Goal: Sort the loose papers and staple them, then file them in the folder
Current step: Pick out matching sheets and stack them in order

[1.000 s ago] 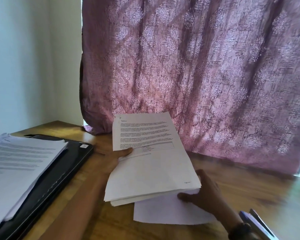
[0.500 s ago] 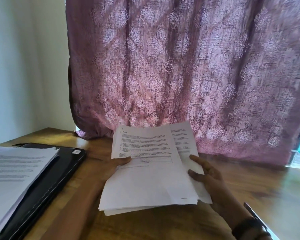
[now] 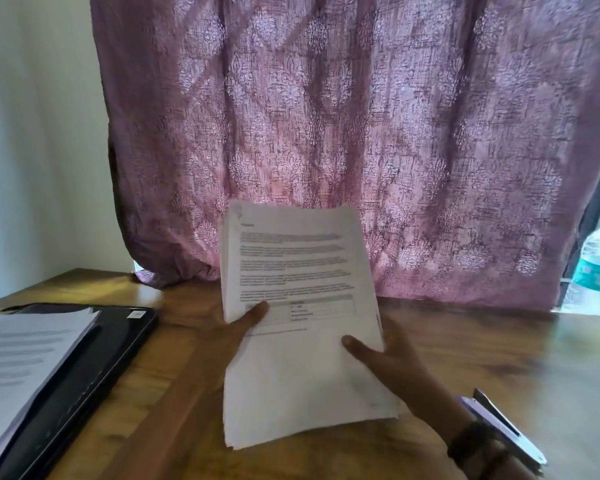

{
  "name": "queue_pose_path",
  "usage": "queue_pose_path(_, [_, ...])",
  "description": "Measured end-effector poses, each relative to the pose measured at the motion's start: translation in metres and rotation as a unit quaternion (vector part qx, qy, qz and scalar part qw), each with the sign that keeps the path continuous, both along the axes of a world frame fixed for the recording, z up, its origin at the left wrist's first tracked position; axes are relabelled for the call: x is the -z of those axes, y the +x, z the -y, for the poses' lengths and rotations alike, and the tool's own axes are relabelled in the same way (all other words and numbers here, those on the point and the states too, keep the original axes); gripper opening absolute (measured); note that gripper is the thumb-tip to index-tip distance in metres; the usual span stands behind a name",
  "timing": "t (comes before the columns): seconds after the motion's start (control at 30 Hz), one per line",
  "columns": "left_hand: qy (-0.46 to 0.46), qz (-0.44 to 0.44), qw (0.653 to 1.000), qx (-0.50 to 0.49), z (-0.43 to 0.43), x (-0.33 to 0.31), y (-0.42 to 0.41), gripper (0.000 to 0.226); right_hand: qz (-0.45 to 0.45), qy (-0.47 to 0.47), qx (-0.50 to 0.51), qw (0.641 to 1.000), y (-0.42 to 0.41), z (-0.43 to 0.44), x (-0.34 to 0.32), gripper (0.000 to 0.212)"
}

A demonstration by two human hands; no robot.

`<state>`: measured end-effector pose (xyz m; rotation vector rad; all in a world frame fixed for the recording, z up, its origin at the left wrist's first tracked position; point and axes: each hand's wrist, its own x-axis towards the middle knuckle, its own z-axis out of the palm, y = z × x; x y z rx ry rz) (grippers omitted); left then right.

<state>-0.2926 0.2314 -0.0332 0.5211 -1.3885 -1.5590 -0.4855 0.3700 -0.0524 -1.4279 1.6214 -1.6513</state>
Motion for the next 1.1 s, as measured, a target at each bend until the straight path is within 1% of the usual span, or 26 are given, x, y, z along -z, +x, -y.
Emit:
queue_pose_path(0.03, [-0.053,0.007,0.998,-0.038,0.0,0.002,0.0,0.021,-0.048,-0.028,0.04,0.998,0.002,0.003,0.003,0.036])
queue_pose_path(0.1, [-0.139,0.016,0.985,-0.1,-0.01,-0.005,0.001,0.022,-0.096,-0.08,0.085,0.989,0.009,0.008,0.005,0.043])
queue_pose_path(0.17, [-0.189,0.007,0.972,-0.138,-0.016,-0.01,0.0,0.023,-0.113,-0.124,0.12,0.979,0.015,0.009,0.003,0.044])
queue_pose_path(0.23, [-0.222,-0.003,0.963,-0.153,-0.021,-0.013,-0.002,0.023,-0.095,-0.152,0.136,0.974,0.018,0.009,0.001,0.044])
queue_pose_path(0.3, [-0.231,-0.008,0.962,-0.147,-0.021,-0.011,-0.004,0.028,-0.065,-0.168,0.153,0.972,0.019,0.009,0.001,0.044])
queue_pose_path(0.37, [-0.236,0.013,0.962,-0.139,-0.021,-0.008,-0.007,0.037,-0.041,-0.181,0.179,0.966,0.019,0.009,0.002,0.043])
queue_pose_path(0.47, [-0.23,0.042,0.962,-0.143,-0.025,-0.002,-0.014,0.031,-0.022,-0.188,0.19,0.963,0.016,0.008,0.005,0.044])
queue_pose_path(0.53, [-0.232,0.039,0.96,-0.152,-0.03,0.001,-0.019,0.026,-0.033,-0.18,0.18,0.967,0.019,0.008,0.007,0.047])
queue_pose_path(0.63, [-0.245,0.028,0.955,-0.167,-0.038,0.004,-0.024,0.028,-0.054,-0.178,0.15,0.971,0.027,0.006,0.007,0.052])
queue_pose_path(0.73, [-0.252,0.011,0.95,-0.184,-0.038,0.008,-0.026,0.028,-0.068,-0.198,0.136,0.968,0.033,0.004,0.005,0.047])
queue_pose_path(0.83, [-0.246,0.019,0.952,-0.183,-0.03,0.013,-0.026,0.026,-0.083,-0.174,0.124,0.973,0.03,0.006,0.011,0.036])
queue_pose_path(0.93, [-0.22,0.048,0.961,-0.16,-0.023,0.021,-0.025,0.033,-0.098,-0.119,0.128,0.98,0.02,0.011,0.026,0.027])
queue_pose_path(1.0, [-0.197,0.071,0.967,-0.143,-0.017,0.028,-0.026,0.034,-0.122,-0.072,0.138,0.98,0.012,0.013,0.037,0.03])
queue_pose_path(1.1, [-0.194,0.106,0.967,-0.127,-0.012,0.035,-0.028,0.02,-0.141,0.006,0.136,0.981,0.004,0.013,0.043,0.037])
